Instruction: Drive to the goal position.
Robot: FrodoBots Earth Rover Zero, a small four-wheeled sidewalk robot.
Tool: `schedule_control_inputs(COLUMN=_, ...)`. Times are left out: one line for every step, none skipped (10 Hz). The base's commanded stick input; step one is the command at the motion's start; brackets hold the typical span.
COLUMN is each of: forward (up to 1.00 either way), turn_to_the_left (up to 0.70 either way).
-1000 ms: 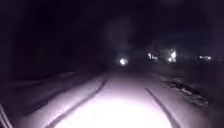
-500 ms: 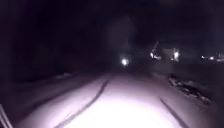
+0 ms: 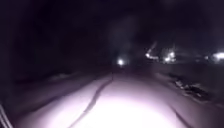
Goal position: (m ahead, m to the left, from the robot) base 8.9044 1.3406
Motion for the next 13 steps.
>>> schedule_control_inputs(forward=1.0, turn_to_the_left=-0.12)
schedule_control_inputs(forward=1.0, turn_to_the_left=0.0)
schedule_control_inputs(forward=1.0, turn_to_the_left=0.0)
schedule_control_inputs(forward=1.0, turn_to_the_left=0.0)
schedule_control_inputs(forward=1.0, turn_to_the_left=0.0)
schedule_control_inputs(forward=1.0, turn_to_the_left=0.0)
schedule_control_inputs(forward=1.0, turn_to_the_left=0.0)
schedule_control_inputs(forward=1.0, turn_to_the_left=0.0)
schedule_control_inputs(forward=1.0, turn_to_the_left=0.0)
schedule_control_inputs(forward=1.0, turn_to_the_left=0.0)
schedule_control_inputs(forward=1.0, turn_to_the_left=0.0)
schedule_control_inputs(forward=1.0, turn_to_the_left=0.0)
schedule_control_inputs(forward=1.0, turn_to_the_left=0.0)
